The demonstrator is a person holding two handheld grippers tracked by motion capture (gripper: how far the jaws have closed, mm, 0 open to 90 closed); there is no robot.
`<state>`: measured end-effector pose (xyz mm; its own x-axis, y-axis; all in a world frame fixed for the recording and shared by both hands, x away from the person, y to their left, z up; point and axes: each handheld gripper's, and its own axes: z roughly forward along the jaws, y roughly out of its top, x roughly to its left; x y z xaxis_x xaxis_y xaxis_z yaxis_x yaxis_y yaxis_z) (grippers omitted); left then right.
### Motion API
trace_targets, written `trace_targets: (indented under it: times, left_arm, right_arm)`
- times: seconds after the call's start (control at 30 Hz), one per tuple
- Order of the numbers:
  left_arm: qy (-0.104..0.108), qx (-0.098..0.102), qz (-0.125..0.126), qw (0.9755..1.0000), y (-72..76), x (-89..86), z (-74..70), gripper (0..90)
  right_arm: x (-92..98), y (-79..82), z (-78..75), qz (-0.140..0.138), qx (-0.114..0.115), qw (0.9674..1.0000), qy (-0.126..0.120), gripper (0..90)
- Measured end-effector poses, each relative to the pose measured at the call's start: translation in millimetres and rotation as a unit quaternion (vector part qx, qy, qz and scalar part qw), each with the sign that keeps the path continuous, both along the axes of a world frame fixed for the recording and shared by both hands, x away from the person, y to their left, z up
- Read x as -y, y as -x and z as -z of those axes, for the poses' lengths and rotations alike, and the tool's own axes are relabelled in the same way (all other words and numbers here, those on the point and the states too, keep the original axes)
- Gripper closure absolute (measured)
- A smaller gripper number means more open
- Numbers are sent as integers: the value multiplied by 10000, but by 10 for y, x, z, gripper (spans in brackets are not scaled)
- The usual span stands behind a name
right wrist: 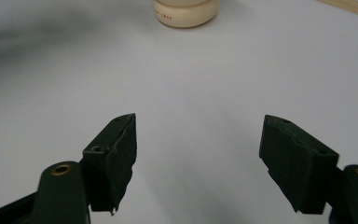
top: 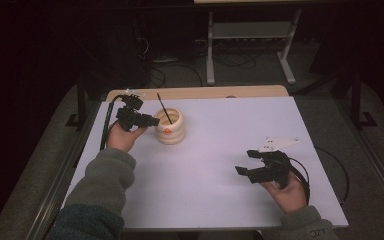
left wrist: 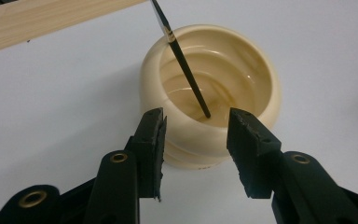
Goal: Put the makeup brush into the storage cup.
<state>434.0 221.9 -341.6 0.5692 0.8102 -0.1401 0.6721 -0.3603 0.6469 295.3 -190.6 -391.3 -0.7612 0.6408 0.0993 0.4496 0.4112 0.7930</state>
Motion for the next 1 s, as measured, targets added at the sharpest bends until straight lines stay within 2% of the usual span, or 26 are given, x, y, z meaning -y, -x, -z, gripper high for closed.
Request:
trace_targets:
  times: [0.33,0.4,0.57,0.67,0.7,0.77,1.0]
  left_arm:
    - [50,166,149,9997,116,-5,-39,561]
    - [8,191,183,9997,151,-28,-46,559]
    - [38,280,238,9993,263,-72,-34,554]
    - [-21,341,304,9990,332,-104,-20,550]
    - [27,341,267,9991,359,-107,-12,548]
    - [-33,370,310,9988,398,-129,-9,541]
    - [31,496,384,9980,575,-179,22,525]
  right_arm:
    - [1,6,-6,7,27,10000,13,265]
    - [1,7,-6,10,29,10000,16,265]
    - [7,4,-5,38,35,10000,0,265]
    - [18,2,-9,64,30,10000,3,264]
    - [22,3,-10,70,19,10000,-1,264]
    - [29,2,-9,83,40,10000,-2,265]
    - [47,3,-12,139,33,9999,0,264]
